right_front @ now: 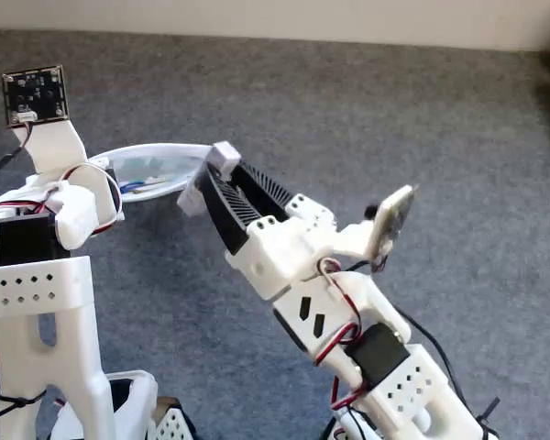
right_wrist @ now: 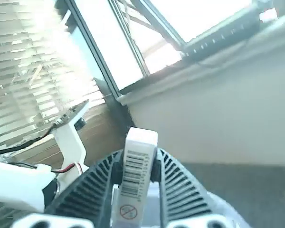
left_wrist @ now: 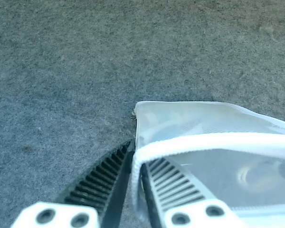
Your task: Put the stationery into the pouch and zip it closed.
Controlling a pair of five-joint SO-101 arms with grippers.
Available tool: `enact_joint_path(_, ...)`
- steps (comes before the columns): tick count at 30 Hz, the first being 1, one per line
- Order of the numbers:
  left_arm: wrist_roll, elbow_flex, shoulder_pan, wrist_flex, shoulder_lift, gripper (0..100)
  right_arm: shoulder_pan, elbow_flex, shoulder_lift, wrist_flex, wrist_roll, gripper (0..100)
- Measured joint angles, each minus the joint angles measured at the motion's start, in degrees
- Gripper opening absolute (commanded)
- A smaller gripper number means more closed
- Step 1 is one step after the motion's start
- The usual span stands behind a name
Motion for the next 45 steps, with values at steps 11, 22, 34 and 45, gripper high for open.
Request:
enact_joint_path(11,0.0,0.2,0.0,0.0,0.0,1,-4.2,1.8,18.1,-27.7,20.1,0.5)
enact_joint_path(22,0.0,0.2,0.2,0.0,0.0,1,-4.6,1.8,37.6,-43.8,34.2,0.5)
enact_joint_path(34,0.0,0.6,0.2,0.0,0.0,1,-4.6,1.9,42.3,-49.8,41.9,0.6)
enact_joint_path(45,0.0,1.1,0.3,0.1,0.0,1,-4.3,5.7,42.3,-50.1,41.9,0.8)
